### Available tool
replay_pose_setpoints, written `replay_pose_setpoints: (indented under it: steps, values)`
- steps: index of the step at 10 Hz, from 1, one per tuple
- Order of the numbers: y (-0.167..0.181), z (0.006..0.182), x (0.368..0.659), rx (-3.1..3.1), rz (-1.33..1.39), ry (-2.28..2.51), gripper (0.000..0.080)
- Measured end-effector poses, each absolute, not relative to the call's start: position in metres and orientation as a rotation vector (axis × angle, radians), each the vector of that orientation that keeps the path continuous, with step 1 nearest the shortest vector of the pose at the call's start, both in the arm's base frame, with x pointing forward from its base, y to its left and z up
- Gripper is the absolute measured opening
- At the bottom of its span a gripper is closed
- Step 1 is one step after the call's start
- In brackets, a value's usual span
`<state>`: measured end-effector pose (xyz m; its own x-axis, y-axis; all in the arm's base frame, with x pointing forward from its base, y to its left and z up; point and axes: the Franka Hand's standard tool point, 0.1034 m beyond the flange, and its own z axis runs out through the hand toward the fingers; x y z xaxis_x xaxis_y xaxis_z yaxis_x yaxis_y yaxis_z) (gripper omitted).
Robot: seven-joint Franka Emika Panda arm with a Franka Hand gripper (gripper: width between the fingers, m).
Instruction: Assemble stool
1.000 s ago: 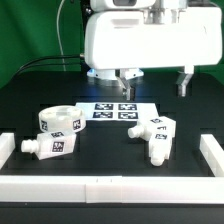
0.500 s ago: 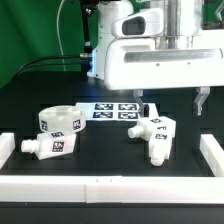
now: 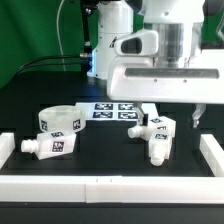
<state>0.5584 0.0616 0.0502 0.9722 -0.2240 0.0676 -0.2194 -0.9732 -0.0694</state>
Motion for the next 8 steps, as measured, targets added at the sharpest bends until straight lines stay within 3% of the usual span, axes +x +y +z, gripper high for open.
replay_pose_setpoints:
  steps: [3,5,8]
  values:
    - [0.064,0.049,0.555,-3.059,-0.09,0.341,0.0649]
    - [0.057,0.027,0.532,-3.055,0.141,0.453,0.0649]
    - [0.057,0.012,0.527,-3.043,0.14,0.537,0.0649]
